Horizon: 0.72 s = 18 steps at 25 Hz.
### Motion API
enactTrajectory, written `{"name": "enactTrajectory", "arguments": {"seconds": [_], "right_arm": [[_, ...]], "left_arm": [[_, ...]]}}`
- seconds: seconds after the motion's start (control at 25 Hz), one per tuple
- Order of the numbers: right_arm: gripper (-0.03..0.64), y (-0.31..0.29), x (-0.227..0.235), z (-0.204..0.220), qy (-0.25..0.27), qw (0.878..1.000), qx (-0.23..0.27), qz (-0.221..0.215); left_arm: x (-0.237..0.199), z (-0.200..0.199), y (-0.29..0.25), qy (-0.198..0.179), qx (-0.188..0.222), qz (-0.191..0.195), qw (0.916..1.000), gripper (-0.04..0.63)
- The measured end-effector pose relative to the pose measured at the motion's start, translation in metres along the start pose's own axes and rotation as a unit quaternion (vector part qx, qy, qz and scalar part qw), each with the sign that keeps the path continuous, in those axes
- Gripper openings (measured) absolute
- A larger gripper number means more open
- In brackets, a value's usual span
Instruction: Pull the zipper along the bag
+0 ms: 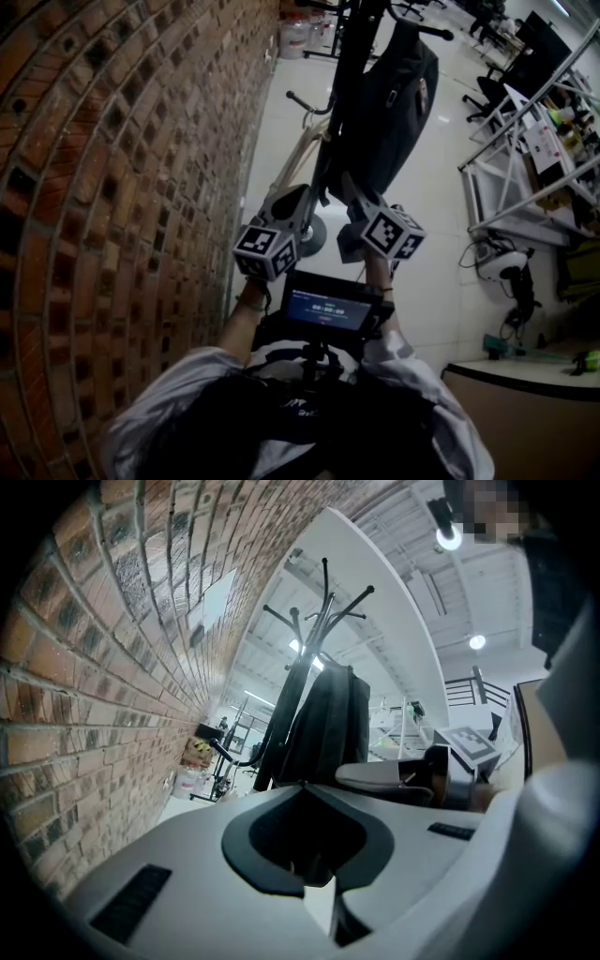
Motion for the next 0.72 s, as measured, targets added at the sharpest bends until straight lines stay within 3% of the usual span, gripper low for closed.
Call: {"name": "enactTrajectory", "arguments": {"seconds": [0.72], "right_arm": [[0.012,0.009,-0.02,-0.028,-0.025,1.0,0.0,-0.005]], "left_arm": [[0.002,0.004,-0.002,0.007,0.002,0.007,1.0,0.002]]}}
Point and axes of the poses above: the fingertips, and each gripper's own axes: y backward along the fingers, x to its right, z out of its underside, the point moved 3 cm from there along y, backward along the fingers, and after that the axes turned 7 degrees about -x, right-handed, at the moved point
